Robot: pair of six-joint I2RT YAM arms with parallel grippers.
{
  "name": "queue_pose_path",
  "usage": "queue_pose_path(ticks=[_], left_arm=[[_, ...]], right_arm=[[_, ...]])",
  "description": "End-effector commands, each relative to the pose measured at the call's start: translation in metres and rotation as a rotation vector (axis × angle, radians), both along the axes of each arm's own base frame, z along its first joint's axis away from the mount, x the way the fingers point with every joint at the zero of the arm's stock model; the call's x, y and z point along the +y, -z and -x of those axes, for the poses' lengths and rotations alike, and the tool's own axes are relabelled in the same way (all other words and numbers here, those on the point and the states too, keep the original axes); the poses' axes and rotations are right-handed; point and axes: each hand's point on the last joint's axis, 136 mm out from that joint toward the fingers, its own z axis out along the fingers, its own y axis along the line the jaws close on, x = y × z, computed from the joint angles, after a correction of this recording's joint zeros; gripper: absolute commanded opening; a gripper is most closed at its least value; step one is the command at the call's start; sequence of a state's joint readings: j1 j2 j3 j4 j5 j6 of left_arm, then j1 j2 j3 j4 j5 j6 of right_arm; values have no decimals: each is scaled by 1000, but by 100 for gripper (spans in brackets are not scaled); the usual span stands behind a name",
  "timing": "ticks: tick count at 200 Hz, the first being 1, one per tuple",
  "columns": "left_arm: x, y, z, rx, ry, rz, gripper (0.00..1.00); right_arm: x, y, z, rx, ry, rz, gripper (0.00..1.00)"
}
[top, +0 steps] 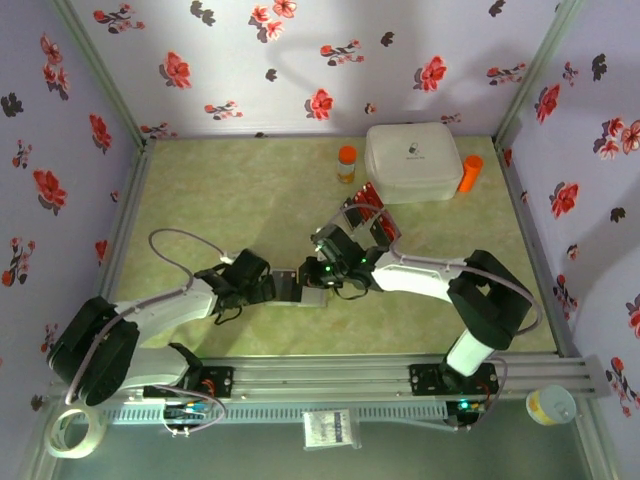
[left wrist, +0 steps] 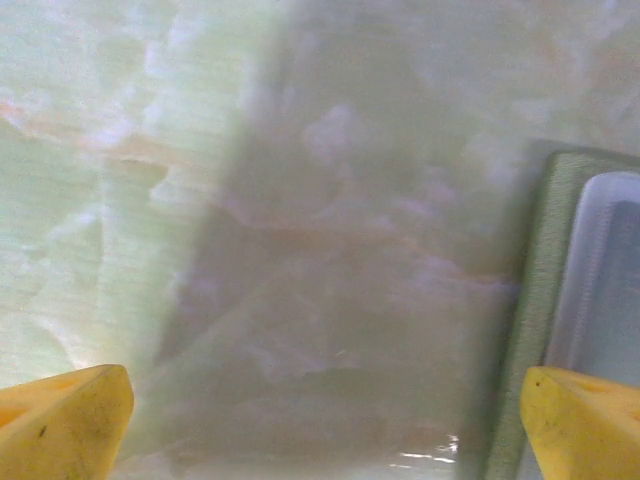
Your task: Put the credit cards into the card holder
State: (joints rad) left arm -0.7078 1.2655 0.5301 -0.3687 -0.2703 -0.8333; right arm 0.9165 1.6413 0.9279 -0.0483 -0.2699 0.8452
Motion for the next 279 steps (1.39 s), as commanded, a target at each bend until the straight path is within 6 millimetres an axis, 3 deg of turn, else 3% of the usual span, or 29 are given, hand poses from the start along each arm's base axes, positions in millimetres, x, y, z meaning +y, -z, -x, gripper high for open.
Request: queue_pose_path(ticks=[1,159,223,251,279], left_arm=[[11,3,2,4,-36,-27,100],[8,12,3,14,-16,-21,100],[7,12,3,14,-12,-20,100],[7,10,2,11,-11,-18,100],[7,11,2,13,-10,-19,100]], right_arm=[[-4,14,-1,-2,-19,79,8],[23,59,-1,79,-63,131,0],[42,48,-4,87,-64,67,0],[34,29,-6,41,-46,54,0],[20,24,-4,17,-27,82,0]])
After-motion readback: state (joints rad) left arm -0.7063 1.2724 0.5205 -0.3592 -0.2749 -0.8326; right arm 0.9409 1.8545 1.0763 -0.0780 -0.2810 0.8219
